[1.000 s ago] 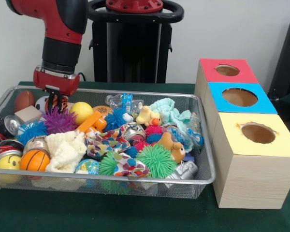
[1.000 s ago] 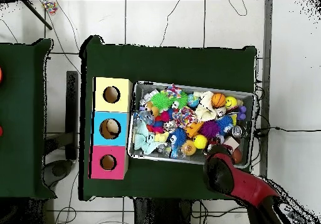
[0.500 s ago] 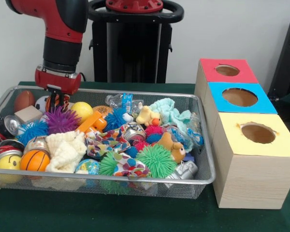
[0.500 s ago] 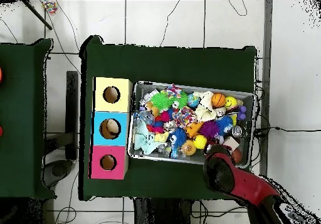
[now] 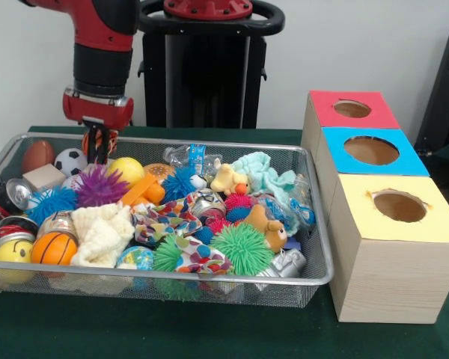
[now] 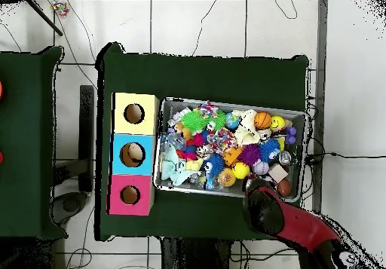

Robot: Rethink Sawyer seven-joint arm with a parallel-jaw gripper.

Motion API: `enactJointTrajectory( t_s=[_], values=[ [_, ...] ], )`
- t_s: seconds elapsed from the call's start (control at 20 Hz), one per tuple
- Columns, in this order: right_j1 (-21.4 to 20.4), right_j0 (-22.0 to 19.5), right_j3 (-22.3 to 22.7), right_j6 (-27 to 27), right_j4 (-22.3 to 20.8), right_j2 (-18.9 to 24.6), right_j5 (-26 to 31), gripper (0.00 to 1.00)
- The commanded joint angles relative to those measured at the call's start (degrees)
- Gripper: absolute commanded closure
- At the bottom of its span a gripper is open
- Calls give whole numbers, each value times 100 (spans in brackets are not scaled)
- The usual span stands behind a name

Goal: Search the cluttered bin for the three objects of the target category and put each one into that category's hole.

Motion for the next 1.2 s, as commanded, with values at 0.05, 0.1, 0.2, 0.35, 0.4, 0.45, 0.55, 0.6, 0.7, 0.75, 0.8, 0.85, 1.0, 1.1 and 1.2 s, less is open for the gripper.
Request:
enactJointTrajectory(
  t_s=[0.05, 0.1, 0.2, 0.35, 0.4, 0.45, 0.55, 0.6, 0.7, 0.75, 0.8, 0.85, 1.0, 1.1, 1.2],
  values=[
    [-1440, 166, 304, 192, 529, 599, 2348, 100],
    [-1586, 214, 262, 195, 575, 599, 2530, 100],
    [-1863, 285, 212, 206, 665, 609, 2891, 100],
    [-2171, 375, 95, 217, 768, 637, 3325, 100],
    [-2249, 418, 66, 247, 795, 624, 3399, 100],
    [-2301, 463, 30, 283, 823, 607, 3477, 100],
    [-2361, 582, -43, 395, 872, 552, 3644, 100],
    [-2389, 646, -80, 454, 893, 522, 3717, 100],
    [-2411, 825, -184, 611, 917, 427, 3903, 100],
    [-2385, 952, -258, 739, 912, 354, 3969, 100],
    [-2360, 1080, -332, 866, 906, 281, 4035, 100],
    [-2302, 1200, -410, 987, 917, 232, 4084, 100],
    [-1910, 1587, -736, 1400, 967, 97, 4186, 100],
    [-1515, 1837, -1057, 1618, 1021, 11, 4160, 100],
    [-1150, 2053, -1379, 1762, 1103, -70, 4093, 100]
  ],
)
